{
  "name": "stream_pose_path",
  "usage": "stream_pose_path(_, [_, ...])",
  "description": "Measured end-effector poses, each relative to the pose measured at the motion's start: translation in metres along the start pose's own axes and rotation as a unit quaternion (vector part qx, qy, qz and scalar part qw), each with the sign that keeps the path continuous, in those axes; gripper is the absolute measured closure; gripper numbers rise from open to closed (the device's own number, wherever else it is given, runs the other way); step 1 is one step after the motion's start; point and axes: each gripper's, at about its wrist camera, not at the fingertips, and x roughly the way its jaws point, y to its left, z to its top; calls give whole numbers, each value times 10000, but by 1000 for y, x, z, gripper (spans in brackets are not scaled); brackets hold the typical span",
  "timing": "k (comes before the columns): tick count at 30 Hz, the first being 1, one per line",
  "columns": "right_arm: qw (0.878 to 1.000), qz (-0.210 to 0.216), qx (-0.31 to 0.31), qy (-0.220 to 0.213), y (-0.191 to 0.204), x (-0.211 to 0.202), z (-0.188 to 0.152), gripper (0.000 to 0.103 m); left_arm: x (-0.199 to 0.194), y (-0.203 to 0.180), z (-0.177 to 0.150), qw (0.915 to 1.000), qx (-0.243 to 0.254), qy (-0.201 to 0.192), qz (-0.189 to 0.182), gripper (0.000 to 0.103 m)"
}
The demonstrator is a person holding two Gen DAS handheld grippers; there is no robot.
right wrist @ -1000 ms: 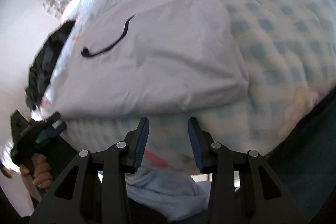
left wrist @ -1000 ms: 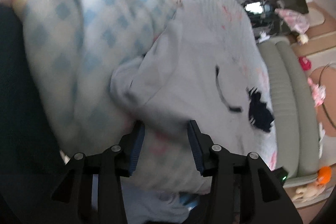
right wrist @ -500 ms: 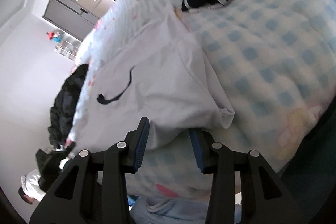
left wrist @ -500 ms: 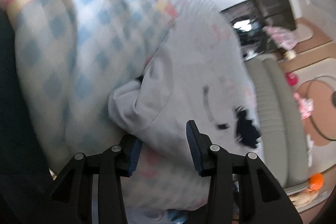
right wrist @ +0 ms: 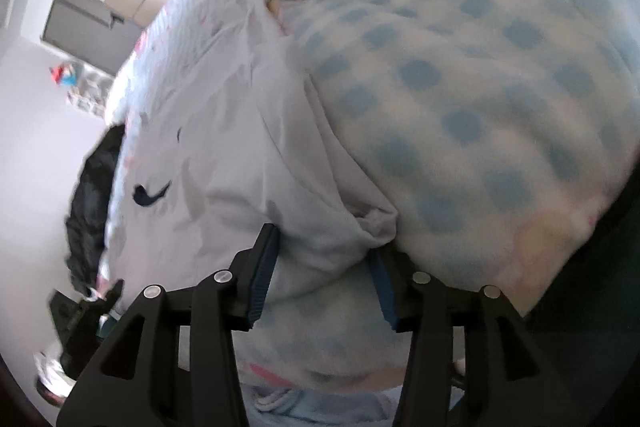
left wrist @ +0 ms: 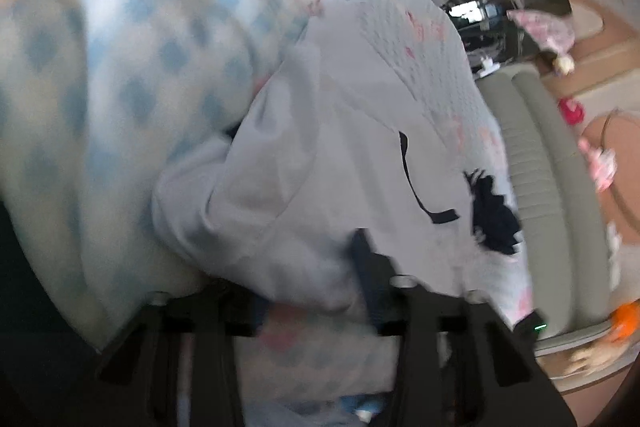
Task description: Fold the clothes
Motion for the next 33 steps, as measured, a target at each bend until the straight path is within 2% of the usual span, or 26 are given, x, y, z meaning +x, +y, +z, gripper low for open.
stream_pose_path(1, [9998,-16,-173,-50,7,-2,2,71,-2,-2,1,10000,30,-52,-42,76])
stream_pose_path(3, [9990,56,-421,-172,14,-9,3,75,-1,-4,1,9999,32,-44,-114,75])
stream_pose_path(4, [9987,86,-463,-191,15,-10,3,72,3,0,-1,9999,-47,86,-133,64])
stream_pose_path(5, [9990,100,-429,-99,12,-4,3,70,7,6,-3,9995,-147,232,-161,60])
stream_pose_path(7, [9992,141,-339,126,5,11,3,59,14,13,-5,9984,-288,452,-182,58])
stream_pose_path(8, [9992,130,-354,137,4,14,1,58,16,11,-6,9987,-216,451,-106,58])
stream_pose_path(9, [9991,91,-392,122,6,17,0,58,16,8,-6,9990,-118,435,-14,61])
stream_pose_path(10, [9987,-7,-509,86,10,16,-1,59,13,5,-6,9993,-6,336,161,75])
stream_pose_path(11, [9979,-106,-640,42,15,15,-3,63,7,1,-5,9995,63,203,231,78])
stream_pose_path(12, [9968,-184,-782,-14,21,13,-4,77,0,-2,-5,9996,119,67,266,83])
stream_pose_path(13, [9952,-241,-941,-95,27,8,-6,86,-6,-6,-5,9995,167,-16,251,84])
stream_pose_path(15, [9921,-306,-1180,-292,35,-7,-9,90,-19,-15,-5,9994,259,-153,196,86])
stream_pose_path(20, [9890,-130,-1362,-555,41,-44,-11,91,-45,-26,-10,9979,583,-283,61,86])
stream_pose_path(25, [9899,158,-1316,-495,43,-59,-19,92,-63,-19,-19,9985,481,-206,-148,86])
stream_pose_path(30, [9901,233,-1315,-423,40,-72,-36,92,-68,-4,-39,9994,334,11,-60,87])
stream_pose_path(33, [9896,196,-1361,-409,41,-76,-48,92,-72,-4,-46,9985,539,22,57,87])
